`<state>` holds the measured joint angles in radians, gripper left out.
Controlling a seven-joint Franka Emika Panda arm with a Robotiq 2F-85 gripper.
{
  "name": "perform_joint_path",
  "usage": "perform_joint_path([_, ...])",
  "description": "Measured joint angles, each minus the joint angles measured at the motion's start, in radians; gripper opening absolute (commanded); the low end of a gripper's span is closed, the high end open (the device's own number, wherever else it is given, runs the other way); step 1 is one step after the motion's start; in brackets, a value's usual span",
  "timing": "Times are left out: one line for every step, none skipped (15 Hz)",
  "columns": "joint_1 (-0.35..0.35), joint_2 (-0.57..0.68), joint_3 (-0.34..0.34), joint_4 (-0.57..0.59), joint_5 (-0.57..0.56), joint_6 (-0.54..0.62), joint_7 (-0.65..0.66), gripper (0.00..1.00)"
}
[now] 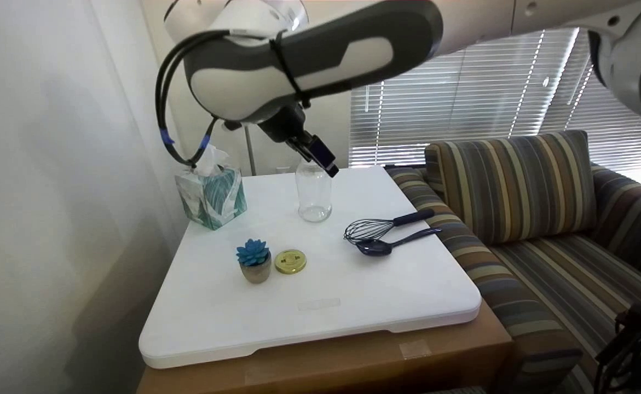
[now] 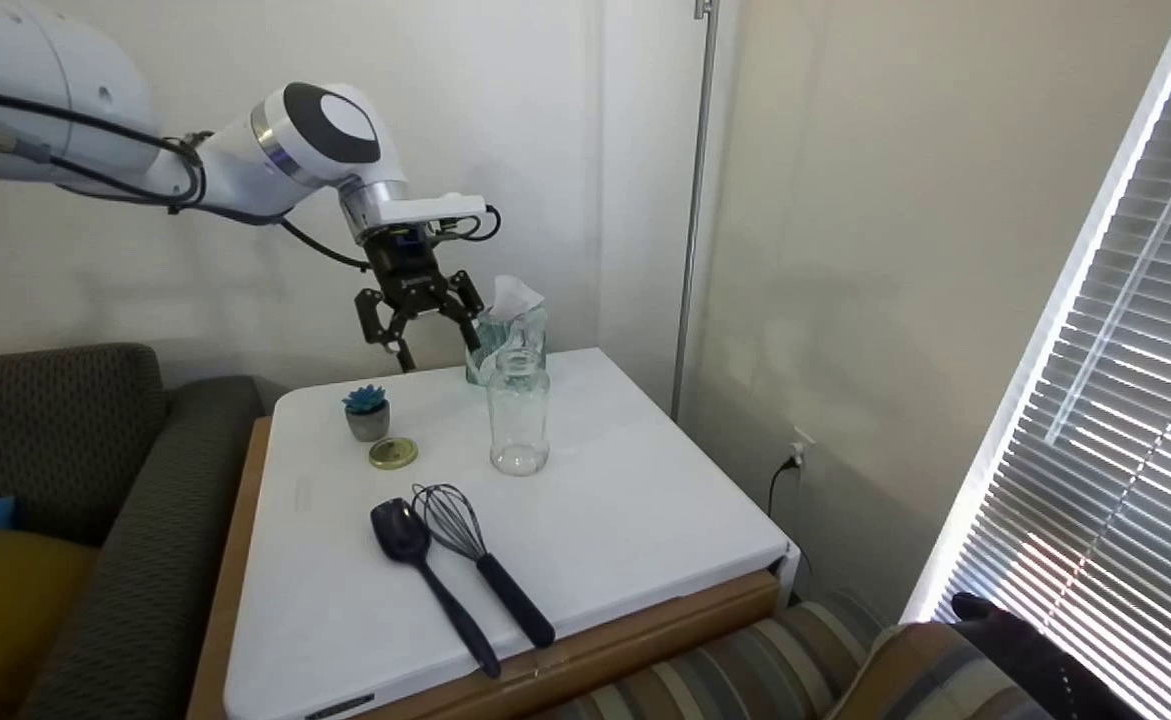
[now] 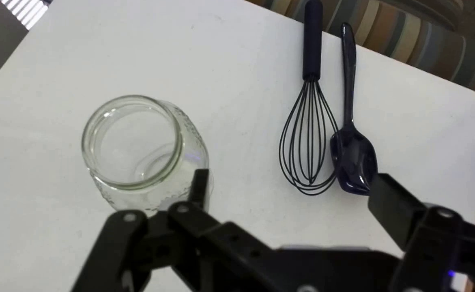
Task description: Remove the whisk from the glass jar
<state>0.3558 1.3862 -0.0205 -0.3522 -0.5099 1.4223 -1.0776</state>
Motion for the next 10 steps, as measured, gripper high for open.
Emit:
perform_joint_path([-0.014,-0.019,0.015,0.000,0.015,0.000,-0.020,1.00])
perform_joint_path([-0.028,-0.034,0.030,0.000,0.031,0.000,-0.040,1.00])
perform_joint_path([-0.043,-0.050,0.046,0.001,0.049,0.000,-0.062,1.00])
perform_joint_path([-0.057,-0.063,0.062,0.001,0.064,0.000,-0.082,1.00])
perform_joint_path([-0.070,-0.075,0.076,0.001,0.078,0.000,-0.102,1.00])
perform_joint_path([-0.081,-0.085,0.089,0.001,0.091,0.000,-0.119,1.00])
perform_joint_path([-0.091,-0.094,0.101,0.001,0.105,-0.001,-0.134,1.00])
perform_joint_path([-0.099,-0.099,0.112,0.001,0.115,-0.001,-0.144,1.00])
perform_joint_path([-0.105,-0.101,0.121,0.001,0.123,-0.001,-0.148,1.00])
perform_joint_path([-0.108,-0.101,0.123,0.000,0.126,-0.001,-0.151,1.00])
